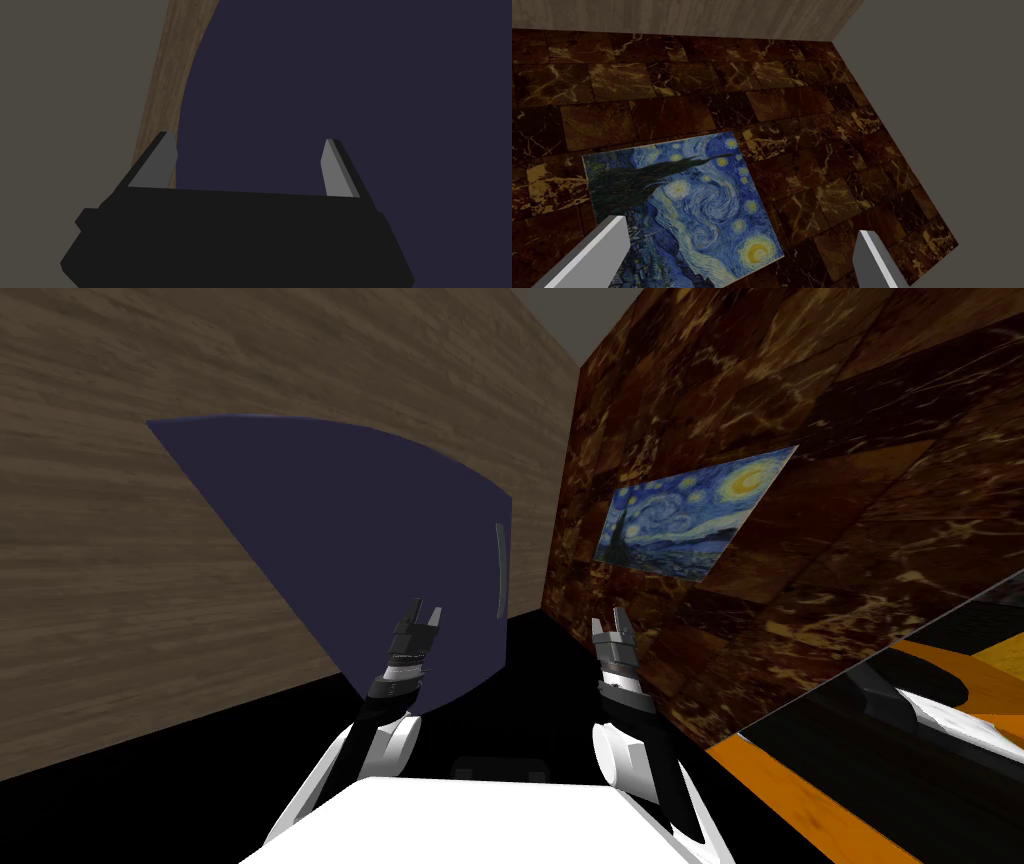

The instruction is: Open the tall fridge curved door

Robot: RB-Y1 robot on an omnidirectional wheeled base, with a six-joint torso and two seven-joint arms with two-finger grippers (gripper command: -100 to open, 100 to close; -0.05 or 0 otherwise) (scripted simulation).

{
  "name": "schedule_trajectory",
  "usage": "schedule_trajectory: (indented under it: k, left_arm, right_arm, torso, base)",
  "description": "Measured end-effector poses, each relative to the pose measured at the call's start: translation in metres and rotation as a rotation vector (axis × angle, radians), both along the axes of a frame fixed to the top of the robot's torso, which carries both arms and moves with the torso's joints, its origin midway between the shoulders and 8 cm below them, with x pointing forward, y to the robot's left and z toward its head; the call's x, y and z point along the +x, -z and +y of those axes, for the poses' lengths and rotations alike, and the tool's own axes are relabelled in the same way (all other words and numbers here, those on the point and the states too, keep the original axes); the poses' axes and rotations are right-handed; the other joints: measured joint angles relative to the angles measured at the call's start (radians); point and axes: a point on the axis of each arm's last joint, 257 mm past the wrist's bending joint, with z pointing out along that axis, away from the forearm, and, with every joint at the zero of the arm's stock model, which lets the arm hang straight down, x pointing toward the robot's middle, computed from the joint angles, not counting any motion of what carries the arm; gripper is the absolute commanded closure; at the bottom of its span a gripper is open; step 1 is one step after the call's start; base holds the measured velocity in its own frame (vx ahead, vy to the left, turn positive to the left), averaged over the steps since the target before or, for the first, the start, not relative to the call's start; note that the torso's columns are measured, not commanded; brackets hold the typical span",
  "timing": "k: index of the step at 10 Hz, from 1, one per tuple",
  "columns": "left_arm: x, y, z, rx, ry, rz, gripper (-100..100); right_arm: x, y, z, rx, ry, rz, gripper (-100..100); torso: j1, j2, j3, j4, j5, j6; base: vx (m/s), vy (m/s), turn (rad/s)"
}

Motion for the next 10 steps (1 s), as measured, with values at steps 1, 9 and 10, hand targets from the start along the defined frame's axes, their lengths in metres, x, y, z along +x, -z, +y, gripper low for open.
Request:
schedule_trajectory:
  k: [1,9,10]
  left_arm:
    - [0.0,0.0,0.0,0.0,0.0,0.0,0]
    - [-0.0001,-0.0002,0.0,0.0,0.0,0.0,0]
    - [-0.0001,-0.0002,0.0,0.0,0.0,0.0,-100]
  right_arm:
    - [0.0,0.0,0.0,0.0,0.0,0.0,0]
    - [-0.0001,-0.0002,0.0,0.0,0.0,0.0,0]
    - [-0.0001,-0.0002,0.0,0.0,0.0,0.0,0]
  torso:
    - [0.0,0.04,-0.082,0.041,0.0,0.0]
    - [0.0,0.618,-1.234,0.617,0.0,0.0]
    - [0.0,0.691,-1.382,0.691,0.0,0.0]
  base:
    - [0.0,0.0,0.0]
    - [0.0,0.0,0.0]
    - [0.005,-0.002,-0.052]
